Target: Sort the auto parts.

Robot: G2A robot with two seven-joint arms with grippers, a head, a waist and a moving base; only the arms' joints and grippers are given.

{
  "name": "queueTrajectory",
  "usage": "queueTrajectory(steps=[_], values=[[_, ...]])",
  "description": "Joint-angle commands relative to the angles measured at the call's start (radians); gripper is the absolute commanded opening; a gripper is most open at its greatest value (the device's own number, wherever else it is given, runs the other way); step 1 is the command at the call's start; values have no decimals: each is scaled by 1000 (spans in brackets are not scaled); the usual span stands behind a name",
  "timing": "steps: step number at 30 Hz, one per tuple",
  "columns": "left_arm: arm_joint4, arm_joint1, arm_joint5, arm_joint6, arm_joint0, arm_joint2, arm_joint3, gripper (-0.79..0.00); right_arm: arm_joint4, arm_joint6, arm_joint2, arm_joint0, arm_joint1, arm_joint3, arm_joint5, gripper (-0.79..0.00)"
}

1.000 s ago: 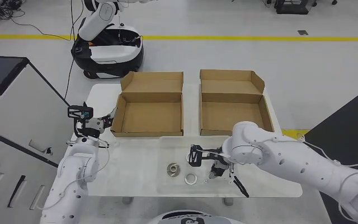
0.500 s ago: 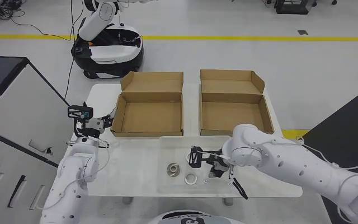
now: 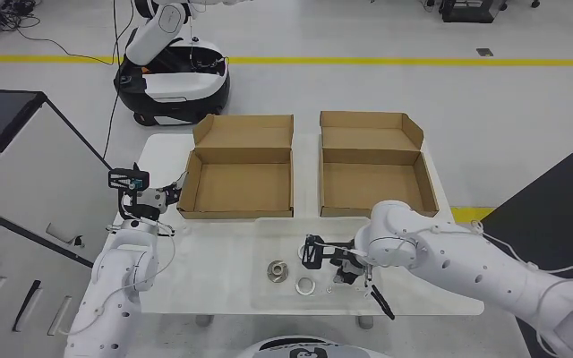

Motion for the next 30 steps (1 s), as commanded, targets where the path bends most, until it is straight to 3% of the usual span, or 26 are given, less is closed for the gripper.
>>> queueTrajectory(steps=[1, 7, 16, 30], values=[[0, 0, 0, 0, 0, 0, 0, 0, -3, -2, 2, -3, -1, 2, -1, -474], [0, 0, 0, 0, 0, 0, 0, 0, -11, 0, 5, -15, -4, 6, -4, -548], [0, 0, 0, 0, 0, 0, 0, 0, -26, -4, 16, -28, -9, 7, 0, -785], [0, 0, 0, 0, 0, 0, 0, 0, 50, 39, 126, -8, 14, -61, -24, -785]])
